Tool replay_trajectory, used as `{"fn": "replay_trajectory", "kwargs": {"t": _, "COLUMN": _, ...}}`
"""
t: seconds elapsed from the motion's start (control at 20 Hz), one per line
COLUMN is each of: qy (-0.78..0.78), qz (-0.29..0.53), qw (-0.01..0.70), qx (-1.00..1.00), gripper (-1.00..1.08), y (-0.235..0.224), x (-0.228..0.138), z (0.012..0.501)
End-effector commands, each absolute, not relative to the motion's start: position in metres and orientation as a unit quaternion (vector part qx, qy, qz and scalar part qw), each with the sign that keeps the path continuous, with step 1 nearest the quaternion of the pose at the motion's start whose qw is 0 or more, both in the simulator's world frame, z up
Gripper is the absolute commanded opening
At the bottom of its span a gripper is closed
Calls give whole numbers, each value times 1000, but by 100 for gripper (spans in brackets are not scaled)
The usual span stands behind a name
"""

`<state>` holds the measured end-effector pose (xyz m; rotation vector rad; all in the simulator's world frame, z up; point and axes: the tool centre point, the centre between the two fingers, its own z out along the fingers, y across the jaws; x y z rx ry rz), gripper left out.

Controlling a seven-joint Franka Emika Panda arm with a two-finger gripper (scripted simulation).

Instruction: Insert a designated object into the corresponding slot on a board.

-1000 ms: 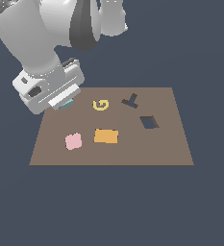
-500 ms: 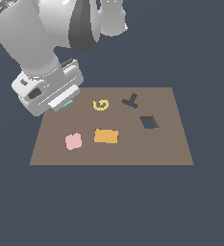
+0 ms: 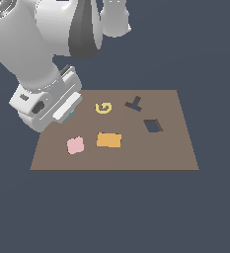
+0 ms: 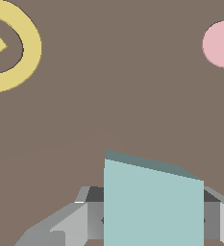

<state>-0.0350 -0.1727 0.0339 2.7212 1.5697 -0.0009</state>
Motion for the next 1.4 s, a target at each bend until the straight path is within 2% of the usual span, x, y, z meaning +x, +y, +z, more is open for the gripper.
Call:
{"fn": "replay_trajectory", "kwargs": {"t": 0.0, "qy": 532, "qz": 0, "qw": 0, "qx": 847, "gripper": -100, "y": -170, "x": -23, "z": 34}}
{"fn": "replay_trajectory", "kwargs": {"t": 0.35, "qy": 645, "qz": 0, "qw": 1, "qx": 764, "gripper": -100, "y": -152, "x": 19, "z": 36}}
{"fn": "replay_trajectory", "kwargs": {"t": 0.75, "qy": 780, "qz": 0, "qw": 1, "qx": 626, "gripper": -100, "y": -109, "x": 66, "z": 37}}
{"fn": "replay_trajectory", "kwargs": {"t": 1.35, "qy": 915, "qz": 0, "qw": 1, "qx": 404, "gripper": -100, "y": -29, "x": 97, "z": 38}}
